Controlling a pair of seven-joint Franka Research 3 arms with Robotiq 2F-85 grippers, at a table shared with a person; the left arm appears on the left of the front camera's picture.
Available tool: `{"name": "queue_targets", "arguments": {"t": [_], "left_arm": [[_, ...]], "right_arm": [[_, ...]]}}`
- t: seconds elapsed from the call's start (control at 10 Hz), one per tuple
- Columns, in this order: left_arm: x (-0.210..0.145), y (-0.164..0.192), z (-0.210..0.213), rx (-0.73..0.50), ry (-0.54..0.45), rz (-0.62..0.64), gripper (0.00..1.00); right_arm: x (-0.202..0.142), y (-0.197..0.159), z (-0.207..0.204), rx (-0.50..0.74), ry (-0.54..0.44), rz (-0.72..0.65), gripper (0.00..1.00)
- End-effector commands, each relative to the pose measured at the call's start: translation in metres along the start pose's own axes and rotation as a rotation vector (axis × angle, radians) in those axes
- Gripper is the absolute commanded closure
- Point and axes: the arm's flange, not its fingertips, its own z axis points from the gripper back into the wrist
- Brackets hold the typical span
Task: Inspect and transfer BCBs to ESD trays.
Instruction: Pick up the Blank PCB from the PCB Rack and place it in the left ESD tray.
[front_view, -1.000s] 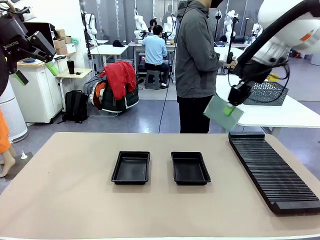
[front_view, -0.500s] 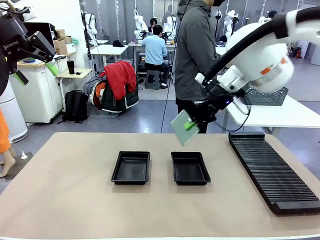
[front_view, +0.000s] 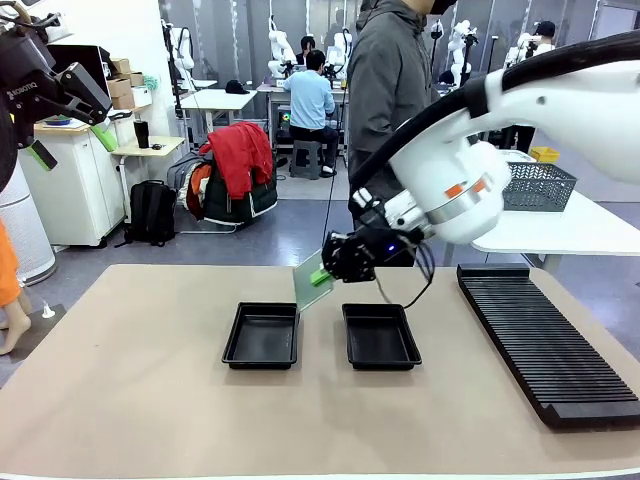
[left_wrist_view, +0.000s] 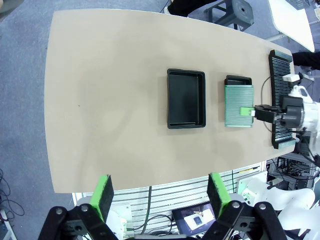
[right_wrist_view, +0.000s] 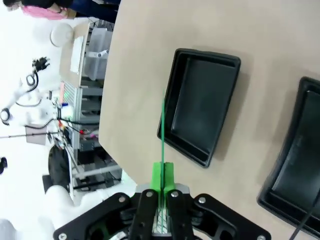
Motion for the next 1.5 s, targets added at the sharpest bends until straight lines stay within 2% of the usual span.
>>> {"name": "queue_targets", "arguments": {"t": [0.0,0.3,0.8,1.4], "left_arm": [[0.001,0.001,0.0,-0.003,-0.003,0.003,0.0],[0.001,0.001,0.0,-0.003,-0.003,0.003,0.0],[0.001,0.001,0.0,-0.003,-0.003,0.003,0.0],[0.001,0.001,0.0,-0.003,-0.003,0.003,0.0]], "right_arm": [[-0.003,-0.008,-0.037,0.042,-0.076,-0.028,0.98],[-0.011,-0.02,-0.084,0.075,-0.116,-0.047,0.98],[-0.004,-0.04,-0.139,0.108,-0.103,-0.095,0.98],[0.002,-0.045,-0.164,0.068,-0.086,-0.155,0.98]]}}
